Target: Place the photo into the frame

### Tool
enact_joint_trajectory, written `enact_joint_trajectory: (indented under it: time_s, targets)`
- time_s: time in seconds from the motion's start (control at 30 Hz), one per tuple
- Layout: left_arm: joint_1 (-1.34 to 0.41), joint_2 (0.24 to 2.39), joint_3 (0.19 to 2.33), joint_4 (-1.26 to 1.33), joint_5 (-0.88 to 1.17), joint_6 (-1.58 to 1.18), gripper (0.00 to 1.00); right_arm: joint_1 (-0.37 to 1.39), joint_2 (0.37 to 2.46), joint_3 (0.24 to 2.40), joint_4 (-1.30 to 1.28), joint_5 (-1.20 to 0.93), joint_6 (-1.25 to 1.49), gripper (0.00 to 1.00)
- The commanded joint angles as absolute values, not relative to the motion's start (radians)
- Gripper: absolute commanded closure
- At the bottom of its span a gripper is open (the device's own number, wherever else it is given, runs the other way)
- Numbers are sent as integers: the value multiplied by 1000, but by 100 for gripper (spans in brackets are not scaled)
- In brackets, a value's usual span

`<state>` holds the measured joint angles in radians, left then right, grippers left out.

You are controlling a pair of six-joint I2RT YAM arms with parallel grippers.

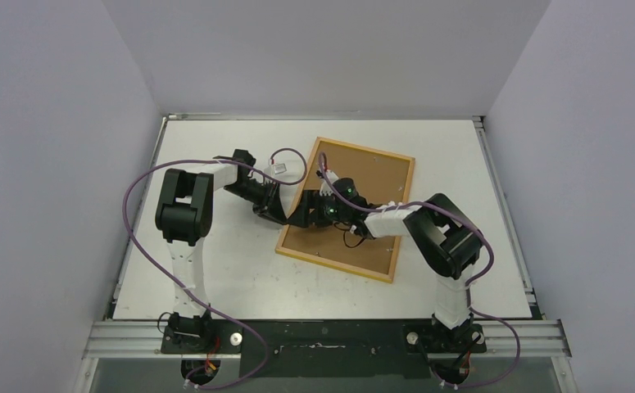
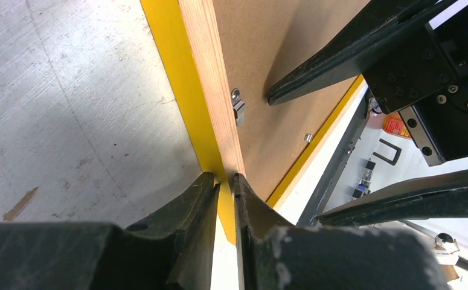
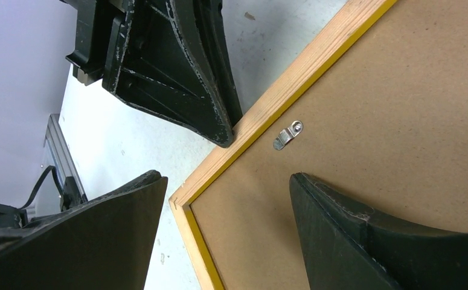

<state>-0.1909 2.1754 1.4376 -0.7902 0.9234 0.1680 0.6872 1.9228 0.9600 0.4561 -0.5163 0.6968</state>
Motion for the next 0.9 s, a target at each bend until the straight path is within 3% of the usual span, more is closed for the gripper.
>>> enact_joint_trajectory:
  time_s: [0.0,0.87]
  targets:
    - [-202,2172,1460,-765,884,188,85,700,1933,973,530,-507,712,24]
    - [-204,2168,1450,-764,897,186,87,729,2008,1035,549,-453,706,25]
